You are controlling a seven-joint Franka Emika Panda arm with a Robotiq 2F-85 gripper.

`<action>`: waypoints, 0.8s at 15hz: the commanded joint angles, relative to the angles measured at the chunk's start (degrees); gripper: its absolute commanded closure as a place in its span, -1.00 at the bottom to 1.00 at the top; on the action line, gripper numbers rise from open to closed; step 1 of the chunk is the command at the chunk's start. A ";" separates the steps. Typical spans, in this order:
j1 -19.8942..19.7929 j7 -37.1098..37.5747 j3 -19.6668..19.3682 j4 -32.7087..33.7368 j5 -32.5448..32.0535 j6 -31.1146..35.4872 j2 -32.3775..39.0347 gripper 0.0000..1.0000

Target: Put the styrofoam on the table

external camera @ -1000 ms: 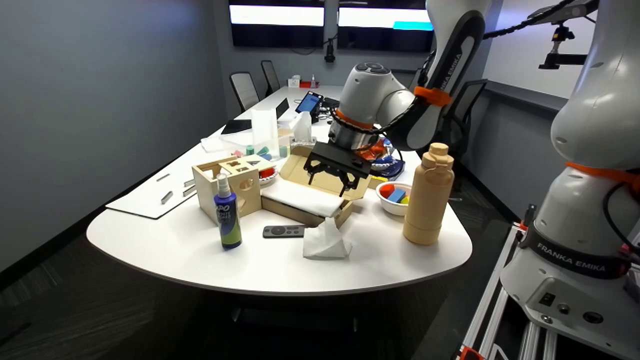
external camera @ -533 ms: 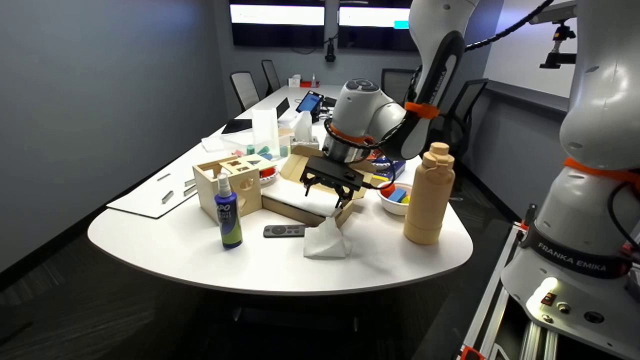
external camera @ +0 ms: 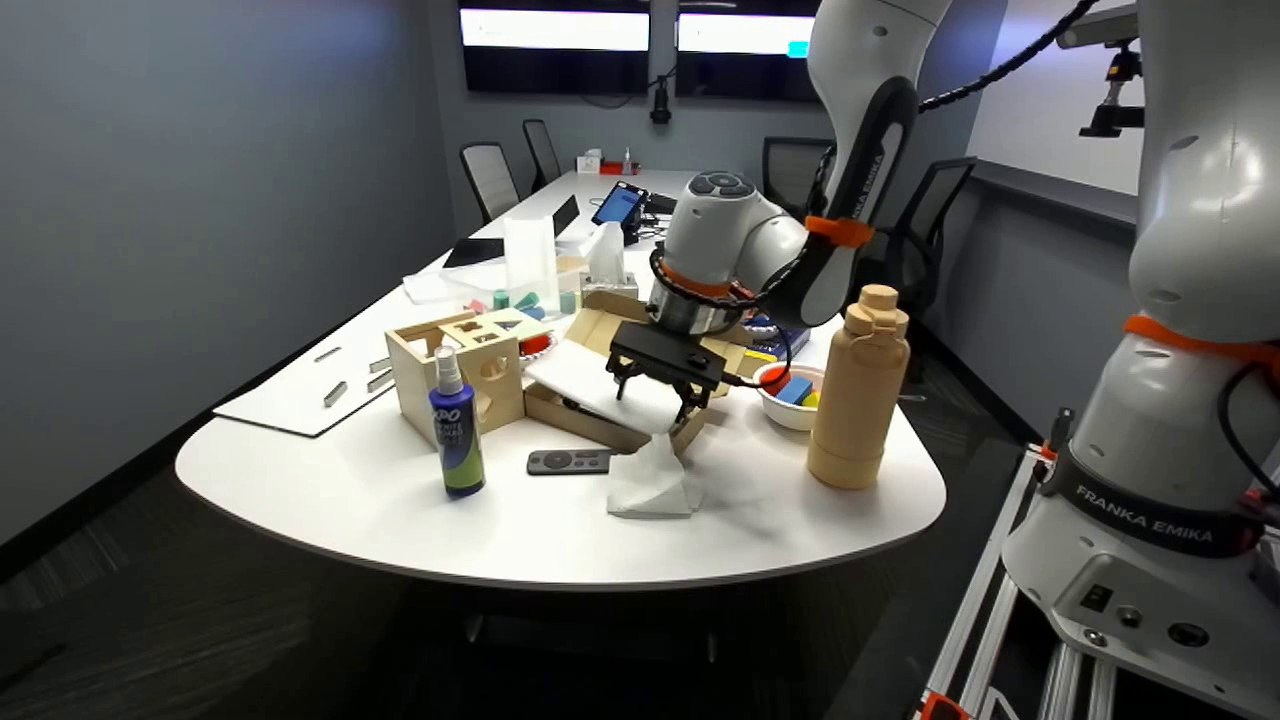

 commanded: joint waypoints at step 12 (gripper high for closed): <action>6.73 10.00 -6.26 2.74 -6.22 1.20 2.24 -1.00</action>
